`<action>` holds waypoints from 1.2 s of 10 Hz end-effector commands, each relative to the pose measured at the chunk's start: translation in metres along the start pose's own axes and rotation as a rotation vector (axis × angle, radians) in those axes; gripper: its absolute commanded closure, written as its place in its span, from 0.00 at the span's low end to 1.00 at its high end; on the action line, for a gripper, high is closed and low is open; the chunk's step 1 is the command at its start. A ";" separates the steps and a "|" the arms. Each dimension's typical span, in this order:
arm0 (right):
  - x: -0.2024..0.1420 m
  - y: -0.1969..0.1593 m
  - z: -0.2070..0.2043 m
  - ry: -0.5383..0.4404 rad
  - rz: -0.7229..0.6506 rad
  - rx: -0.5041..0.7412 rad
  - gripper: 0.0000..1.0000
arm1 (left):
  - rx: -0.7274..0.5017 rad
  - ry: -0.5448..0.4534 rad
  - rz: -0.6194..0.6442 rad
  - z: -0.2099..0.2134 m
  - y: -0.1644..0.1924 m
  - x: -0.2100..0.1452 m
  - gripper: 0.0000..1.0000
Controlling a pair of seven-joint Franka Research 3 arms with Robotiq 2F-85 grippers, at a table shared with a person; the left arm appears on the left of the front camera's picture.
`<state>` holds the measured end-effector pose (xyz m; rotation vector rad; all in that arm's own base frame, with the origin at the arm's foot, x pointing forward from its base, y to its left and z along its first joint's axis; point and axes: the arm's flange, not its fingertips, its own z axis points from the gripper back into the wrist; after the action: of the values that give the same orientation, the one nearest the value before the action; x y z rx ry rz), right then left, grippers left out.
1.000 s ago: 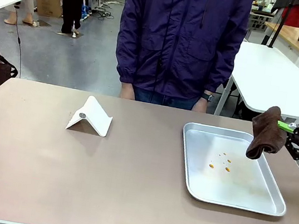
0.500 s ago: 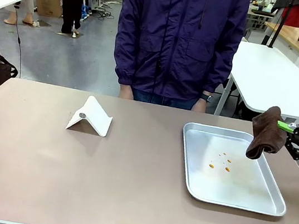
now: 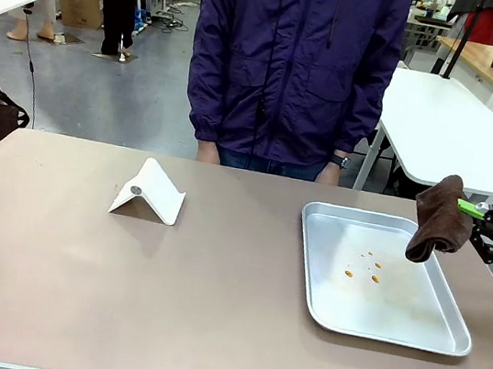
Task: Clean the surface of the table.
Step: Clean the area not pointed to by the person.
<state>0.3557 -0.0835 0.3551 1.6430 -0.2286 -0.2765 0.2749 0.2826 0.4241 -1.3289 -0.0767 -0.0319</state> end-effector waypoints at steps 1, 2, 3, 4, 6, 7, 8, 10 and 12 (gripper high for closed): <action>0.001 0.006 -0.004 -0.006 -0.017 0.011 1.00 | -0.017 -0.002 0.003 0.004 -0.004 -0.001 0.90; 0.001 0.006 -0.004 -0.006 -0.017 0.011 1.00 | -0.017 -0.002 0.003 0.004 -0.004 -0.001 0.90; 0.001 0.006 -0.004 -0.006 -0.017 0.011 1.00 | -0.017 -0.002 0.003 0.004 -0.004 -0.001 0.90; 0.001 0.006 -0.004 -0.006 -0.017 0.011 1.00 | -0.017 -0.002 0.003 0.004 -0.004 -0.001 0.90; 0.001 0.006 -0.004 -0.006 -0.017 0.011 1.00 | -0.017 -0.002 0.003 0.004 -0.004 -0.001 0.90; 0.001 0.006 -0.004 -0.006 -0.017 0.011 1.00 | -0.017 -0.002 0.003 0.004 -0.004 -0.001 0.90; 0.000 0.000 0.000 0.000 0.000 0.000 0.89 | -0.017 -0.002 0.003 0.004 -0.004 -0.001 0.90; 0.012 0.022 -0.032 0.128 0.062 -0.215 0.89 | -0.017 -0.002 0.003 0.004 -0.004 -0.001 0.90; 0.030 0.033 -0.046 0.168 0.067 -0.468 0.89 | -0.017 -0.002 0.003 0.004 -0.004 -0.001 0.90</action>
<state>0.3918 -0.0530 0.3792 1.3319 -0.1383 -0.1403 0.2751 0.2827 0.4238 -1.3295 -0.0758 -0.0314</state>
